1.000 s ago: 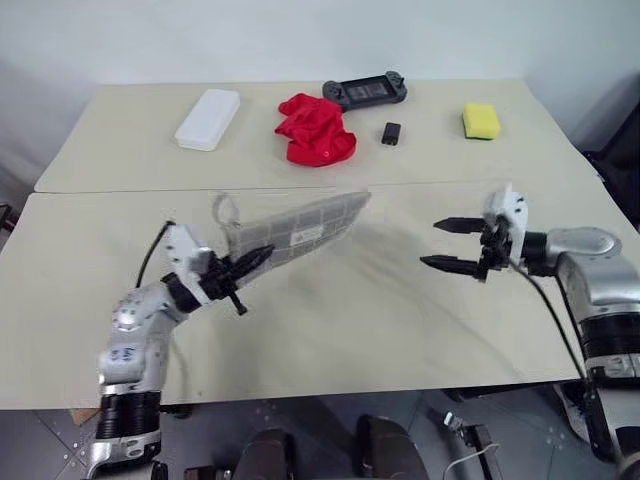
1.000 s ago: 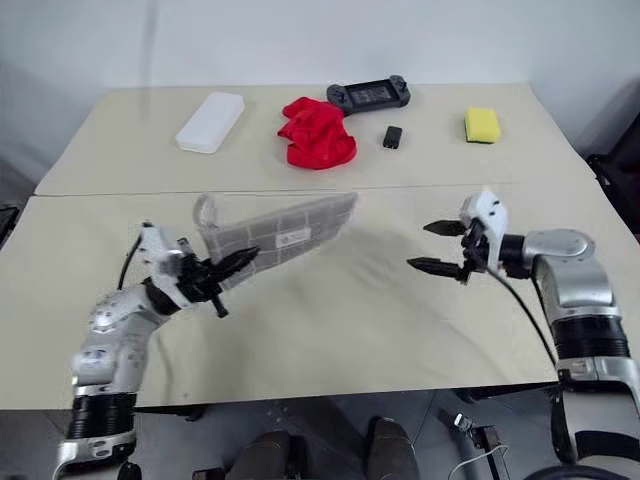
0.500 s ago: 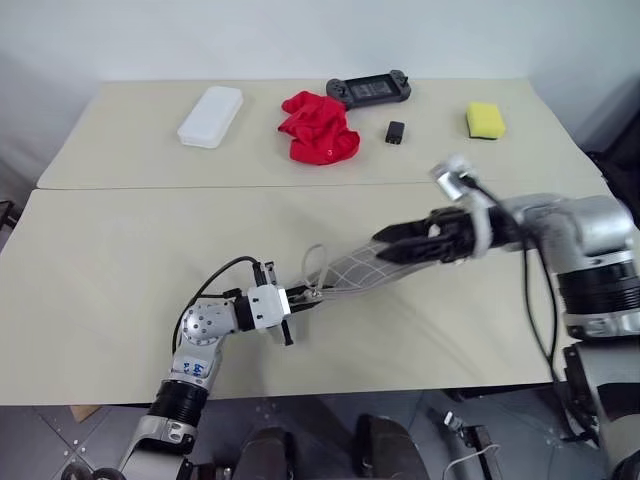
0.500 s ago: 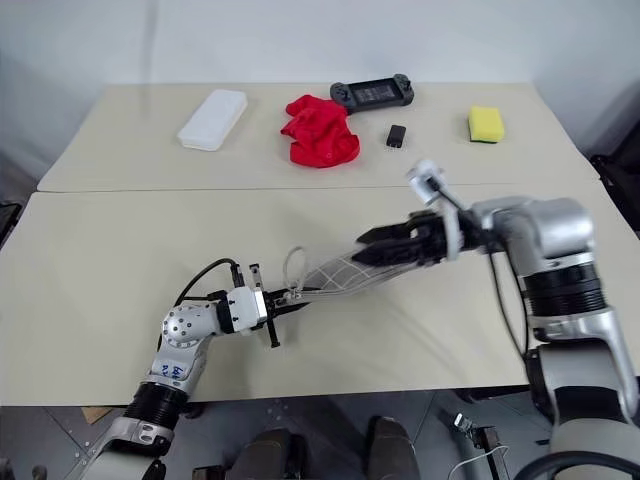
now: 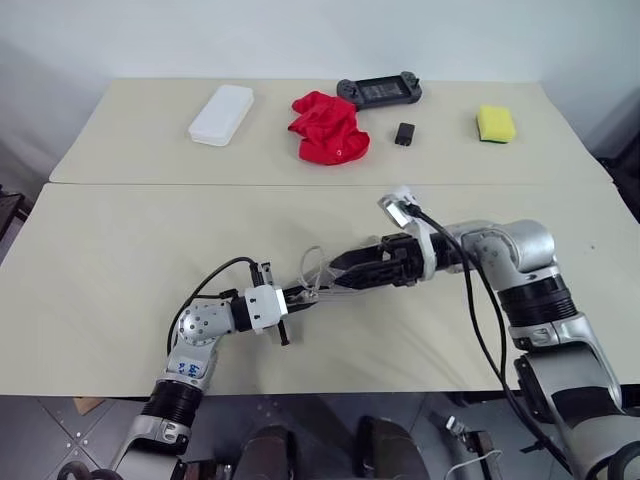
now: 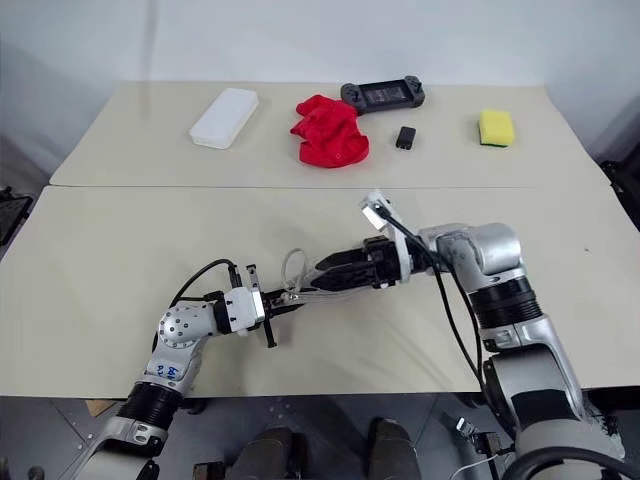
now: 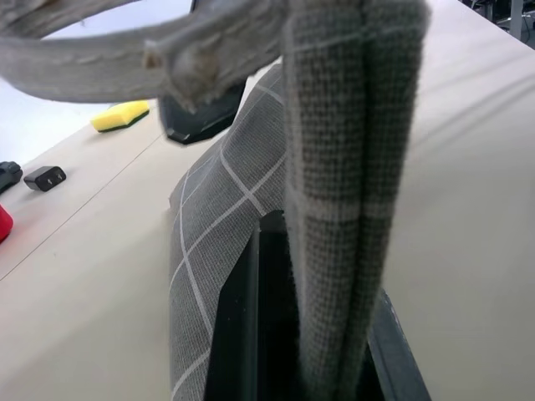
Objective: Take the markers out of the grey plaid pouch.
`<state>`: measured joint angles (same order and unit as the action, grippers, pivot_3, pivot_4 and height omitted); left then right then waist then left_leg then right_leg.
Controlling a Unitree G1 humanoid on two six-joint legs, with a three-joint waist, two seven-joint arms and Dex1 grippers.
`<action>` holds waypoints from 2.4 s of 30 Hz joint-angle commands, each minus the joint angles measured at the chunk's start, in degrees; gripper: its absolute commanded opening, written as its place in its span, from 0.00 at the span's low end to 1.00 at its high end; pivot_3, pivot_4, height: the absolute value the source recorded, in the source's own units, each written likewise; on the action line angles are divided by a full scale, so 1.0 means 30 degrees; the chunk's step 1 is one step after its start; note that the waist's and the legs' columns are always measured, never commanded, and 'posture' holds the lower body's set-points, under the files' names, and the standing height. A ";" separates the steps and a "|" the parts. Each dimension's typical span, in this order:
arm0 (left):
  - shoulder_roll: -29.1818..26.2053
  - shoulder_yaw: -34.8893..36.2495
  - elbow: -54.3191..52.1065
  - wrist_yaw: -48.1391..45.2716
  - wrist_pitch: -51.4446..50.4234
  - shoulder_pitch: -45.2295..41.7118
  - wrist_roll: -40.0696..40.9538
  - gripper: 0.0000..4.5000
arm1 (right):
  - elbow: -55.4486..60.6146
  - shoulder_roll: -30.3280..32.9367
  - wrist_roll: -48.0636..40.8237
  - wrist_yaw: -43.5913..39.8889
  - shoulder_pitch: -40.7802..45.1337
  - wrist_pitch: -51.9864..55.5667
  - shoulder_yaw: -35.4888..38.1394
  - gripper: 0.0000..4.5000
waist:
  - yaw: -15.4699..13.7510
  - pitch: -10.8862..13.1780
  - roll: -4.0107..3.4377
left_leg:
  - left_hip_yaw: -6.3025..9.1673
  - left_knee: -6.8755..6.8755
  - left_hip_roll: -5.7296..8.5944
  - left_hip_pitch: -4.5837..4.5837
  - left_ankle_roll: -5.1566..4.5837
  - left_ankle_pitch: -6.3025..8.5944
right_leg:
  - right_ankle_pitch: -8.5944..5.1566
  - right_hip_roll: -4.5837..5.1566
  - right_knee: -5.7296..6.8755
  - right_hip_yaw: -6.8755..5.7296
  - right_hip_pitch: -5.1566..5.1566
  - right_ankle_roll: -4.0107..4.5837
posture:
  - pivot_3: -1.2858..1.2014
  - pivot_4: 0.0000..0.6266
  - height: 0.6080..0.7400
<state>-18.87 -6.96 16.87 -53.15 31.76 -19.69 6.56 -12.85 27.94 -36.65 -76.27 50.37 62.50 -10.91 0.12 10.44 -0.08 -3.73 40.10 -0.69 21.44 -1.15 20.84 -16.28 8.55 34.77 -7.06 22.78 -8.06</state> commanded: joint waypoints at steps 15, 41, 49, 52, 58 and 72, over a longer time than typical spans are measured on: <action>0.0159 0.0276 -0.0209 0.0370 -0.1459 -0.0311 0.1399 0.00 | 0.0491 -0.1898 -0.0977 0.0828 -0.0263 -0.1052 0.1292 0.26 | 0.0043 0.0000 -0.0001 | -0.0016 -0.0001 0.0001 0.0000 0.0000 0.0000 | 0.0000 -0.0005 0.0002 -0.0007 -0.0003 0.0000 | 0.52 0.24 1.00; -0.1587 0.2284 -0.6356 -0.1246 -1.4848 0.2030 1.0188 0.00 | -0.0371 0.1547 -0.2819 0.2187 -0.0568 -0.1562 0.6600 0.01 | 0.0025 0.0001 0.0000 | 0.0012 -0.0012 -0.0003 -0.0005 -0.0001 0.0001 | -0.0001 -0.0003 -0.0007 0.0013 -0.0004 0.0000 | 0.52 0.24 1.00; -0.1578 0.3846 -0.7427 -0.0585 -1.8286 0.2130 1.2621 0.00 | -0.2827 0.3498 -0.2001 0.2446 -0.1024 -0.3014 0.7814 0.01 | -0.0014 0.0002 0.0001 | -0.0015 -0.0015 -0.0003 -0.0010 0.0000 0.0000 | -0.0001 -0.0007 -0.0011 0.0023 -0.0004 0.0000 | 0.52 0.24 1.00; -0.1636 0.4172 -0.7502 -0.0627 -1.8762 0.2211 1.2758 0.00 | -0.3577 0.4001 -0.1934 0.2822 -0.1414 -0.3373 0.8518 0.01 | -0.0048 0.0002 0.0002 | -0.0037 -0.0014 0.0003 -0.0009 0.0000 0.0000 | -0.0001 -0.0007 -0.0018 0.0013 -0.0019 0.0000 | 0.52 0.24 1.00; -0.1783 0.4489 -0.7674 -0.0987 -1.9976 0.2194 1.3386 0.00 | -0.4180 0.4510 -0.1616 0.3013 -0.2205 -0.4174 0.9008 0.01 | -0.0011 0.0002 0.0001 | -0.0063 -0.0015 -0.0006 -0.0011 0.0002 -0.0001 | -0.0001 -0.0012 -0.0028 0.0012 -0.0026 0.0000 | 0.52 0.24 1.00; -0.1408 0.3342 -0.6937 -0.1954 -1.9834 0.1026 1.2390 0.00 | -0.0165 0.7735 -0.1166 0.1013 -0.5895 -0.2506 0.7106 0.57 | -0.0490 0.0004 -0.0002 | -0.0069 -0.0012 0.0009 -0.0005 -0.0003 0.0002 | 0.0007 -0.0011 -0.0086 0.0001 -0.0057 -0.0015 | 0.52 0.24 1.00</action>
<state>-23.32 3.36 -3.50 -57.85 -28.71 -15.85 44.20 -14.37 48.50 -41.07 -70.43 33.70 56.07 10.52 -1.35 10.45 -0.08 -3.96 40.06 -0.67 21.42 -1.16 20.85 -16.26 8.51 34.50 -7.06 22.61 -8.11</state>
